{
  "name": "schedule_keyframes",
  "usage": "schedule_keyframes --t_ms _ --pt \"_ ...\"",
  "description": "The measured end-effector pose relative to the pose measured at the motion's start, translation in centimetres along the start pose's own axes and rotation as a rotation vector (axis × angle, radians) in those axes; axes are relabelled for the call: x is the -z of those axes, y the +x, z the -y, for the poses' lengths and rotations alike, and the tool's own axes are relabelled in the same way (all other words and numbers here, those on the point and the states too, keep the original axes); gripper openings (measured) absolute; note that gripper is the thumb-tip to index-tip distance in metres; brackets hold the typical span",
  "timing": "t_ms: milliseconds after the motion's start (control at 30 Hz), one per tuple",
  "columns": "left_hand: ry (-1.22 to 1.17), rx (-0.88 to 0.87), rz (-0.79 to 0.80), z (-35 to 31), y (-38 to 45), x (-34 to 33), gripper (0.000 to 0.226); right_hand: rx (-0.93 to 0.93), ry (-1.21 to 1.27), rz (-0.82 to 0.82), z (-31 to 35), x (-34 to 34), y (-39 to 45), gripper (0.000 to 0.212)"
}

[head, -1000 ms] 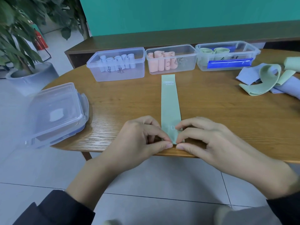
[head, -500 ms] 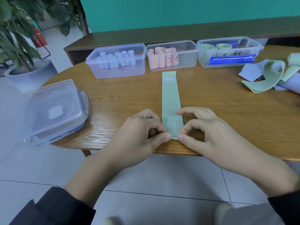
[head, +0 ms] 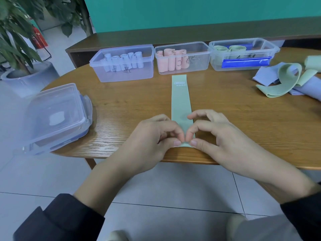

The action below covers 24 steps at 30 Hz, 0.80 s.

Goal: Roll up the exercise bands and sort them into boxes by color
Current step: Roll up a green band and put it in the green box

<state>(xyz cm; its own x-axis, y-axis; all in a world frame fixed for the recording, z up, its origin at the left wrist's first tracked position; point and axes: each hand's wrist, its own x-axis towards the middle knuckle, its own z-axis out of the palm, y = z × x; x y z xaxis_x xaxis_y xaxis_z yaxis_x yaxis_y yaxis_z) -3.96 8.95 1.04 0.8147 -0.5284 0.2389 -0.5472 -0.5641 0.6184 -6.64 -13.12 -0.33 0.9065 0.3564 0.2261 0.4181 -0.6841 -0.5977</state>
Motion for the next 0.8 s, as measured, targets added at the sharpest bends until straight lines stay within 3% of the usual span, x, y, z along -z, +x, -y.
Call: schedule_keyframes --t_ms 133,333,567,800 --pt "0.061 -0.054 -0.031 0.4 -0.2 -0.5 0.015 0.064 -0.053 0.031 -0.4 0.1 0.0 0.01" --pt "0.111 -0.121 -0.075 1.0 -0.7 -0.5 0.01 0.081 -0.074 0.028 -0.6 0.5 -0.5 0.028" --pt "-0.013 -0.042 -0.079 0.8 -1.2 0.0 0.008 0.046 -0.053 -0.008 -0.4 0.6 -0.3 0.021" --pt "0.04 -0.064 -0.08 0.8 -0.9 -0.3 0.006 0.032 -0.076 -0.021 -0.1 0.3 0.0 0.011"
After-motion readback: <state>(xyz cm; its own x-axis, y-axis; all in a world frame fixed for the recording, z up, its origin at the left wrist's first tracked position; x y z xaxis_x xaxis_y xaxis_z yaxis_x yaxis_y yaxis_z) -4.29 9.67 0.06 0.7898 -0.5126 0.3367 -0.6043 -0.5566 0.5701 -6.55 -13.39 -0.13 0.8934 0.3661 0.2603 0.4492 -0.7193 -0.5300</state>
